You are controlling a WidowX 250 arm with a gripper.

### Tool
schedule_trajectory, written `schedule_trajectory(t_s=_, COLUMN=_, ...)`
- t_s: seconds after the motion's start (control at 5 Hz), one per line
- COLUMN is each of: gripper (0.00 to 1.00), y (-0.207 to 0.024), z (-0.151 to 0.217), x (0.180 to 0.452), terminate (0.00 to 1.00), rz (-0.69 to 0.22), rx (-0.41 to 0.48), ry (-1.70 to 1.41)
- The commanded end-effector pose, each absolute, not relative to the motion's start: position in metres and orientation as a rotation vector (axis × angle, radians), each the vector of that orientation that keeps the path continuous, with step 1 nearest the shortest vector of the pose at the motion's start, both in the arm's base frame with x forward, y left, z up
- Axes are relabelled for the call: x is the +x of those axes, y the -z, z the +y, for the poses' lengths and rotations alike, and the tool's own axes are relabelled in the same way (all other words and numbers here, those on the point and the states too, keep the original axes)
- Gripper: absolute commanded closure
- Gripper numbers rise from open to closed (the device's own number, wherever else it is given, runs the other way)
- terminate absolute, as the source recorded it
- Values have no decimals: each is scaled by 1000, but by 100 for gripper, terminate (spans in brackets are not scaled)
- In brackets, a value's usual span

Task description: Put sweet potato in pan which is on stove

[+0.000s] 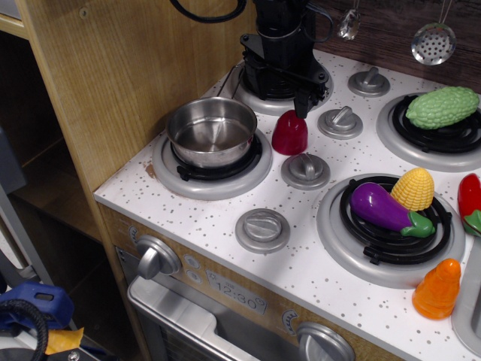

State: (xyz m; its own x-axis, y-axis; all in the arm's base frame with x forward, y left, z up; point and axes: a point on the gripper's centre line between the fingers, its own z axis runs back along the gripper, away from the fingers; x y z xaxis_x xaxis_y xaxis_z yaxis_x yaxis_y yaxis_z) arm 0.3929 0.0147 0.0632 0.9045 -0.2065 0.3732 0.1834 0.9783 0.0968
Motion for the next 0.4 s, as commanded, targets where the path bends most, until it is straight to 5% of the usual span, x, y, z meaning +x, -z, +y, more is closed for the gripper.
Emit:
schedule_trajectory(t_s=0.0, gripper=0, y=-63, z=15, x=393, terminate=0, rz=-392, rx=60, ry=201)
schedule_trajectory(t_s=0.2, gripper=0, y=-60, z=16, x=405, terminate=0, rz=-410, rx=39, ry=229)
